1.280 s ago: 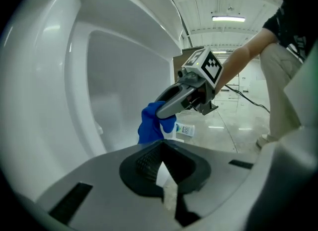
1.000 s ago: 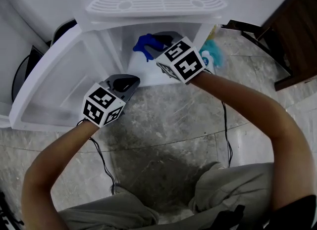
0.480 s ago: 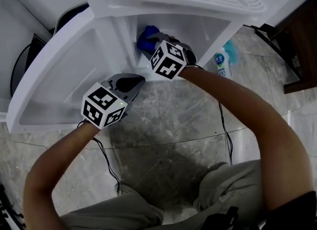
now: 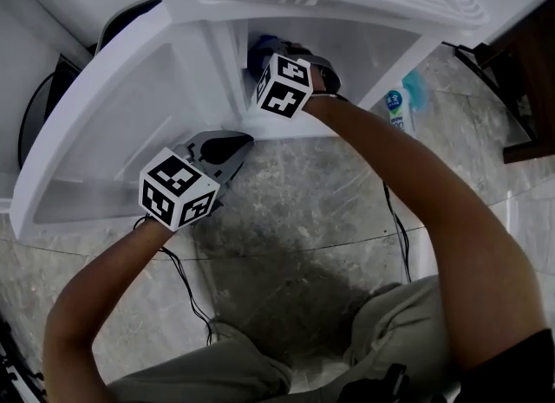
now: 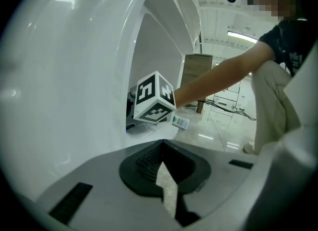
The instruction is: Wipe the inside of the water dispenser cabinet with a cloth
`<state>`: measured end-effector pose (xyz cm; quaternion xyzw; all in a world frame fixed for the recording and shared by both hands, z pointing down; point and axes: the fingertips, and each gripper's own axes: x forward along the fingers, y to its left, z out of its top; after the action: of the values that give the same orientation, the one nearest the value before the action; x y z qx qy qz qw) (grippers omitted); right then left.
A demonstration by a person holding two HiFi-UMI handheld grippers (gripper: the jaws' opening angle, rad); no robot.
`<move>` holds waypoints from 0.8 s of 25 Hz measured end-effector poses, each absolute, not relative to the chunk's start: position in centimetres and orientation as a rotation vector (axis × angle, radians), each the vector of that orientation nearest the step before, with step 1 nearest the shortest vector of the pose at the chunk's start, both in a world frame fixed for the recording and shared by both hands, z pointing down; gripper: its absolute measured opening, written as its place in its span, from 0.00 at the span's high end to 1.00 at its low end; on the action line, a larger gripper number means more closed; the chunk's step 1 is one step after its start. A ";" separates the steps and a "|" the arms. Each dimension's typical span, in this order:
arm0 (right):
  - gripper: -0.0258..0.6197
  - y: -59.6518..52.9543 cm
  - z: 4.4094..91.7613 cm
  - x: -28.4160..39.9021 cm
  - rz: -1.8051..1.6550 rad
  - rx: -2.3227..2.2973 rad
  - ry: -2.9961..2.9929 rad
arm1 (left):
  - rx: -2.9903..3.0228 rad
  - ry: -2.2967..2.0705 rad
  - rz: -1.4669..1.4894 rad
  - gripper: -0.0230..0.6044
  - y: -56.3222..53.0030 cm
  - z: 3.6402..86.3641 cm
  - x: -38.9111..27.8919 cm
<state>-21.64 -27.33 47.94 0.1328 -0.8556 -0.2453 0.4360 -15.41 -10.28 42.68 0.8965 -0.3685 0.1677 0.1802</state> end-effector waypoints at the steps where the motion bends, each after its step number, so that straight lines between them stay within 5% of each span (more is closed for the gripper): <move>1: 0.78 -26.9 47.9 -21.5 -0.603 0.320 -2.137 | 2.535 -1.044 0.470 0.95 -10.4 42.6 -15.4; 20: 0.78 -25.5 48.1 -21.5 -0.607 0.267 -2.151 | 2.489 -1.018 0.421 0.95 -10.6 42.7 -15.0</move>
<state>-21.46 -25.53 48.08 0.1072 -0.8625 -0.2432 0.4307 -15.02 -10.60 42.71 0.8943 -0.3659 0.1513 0.2083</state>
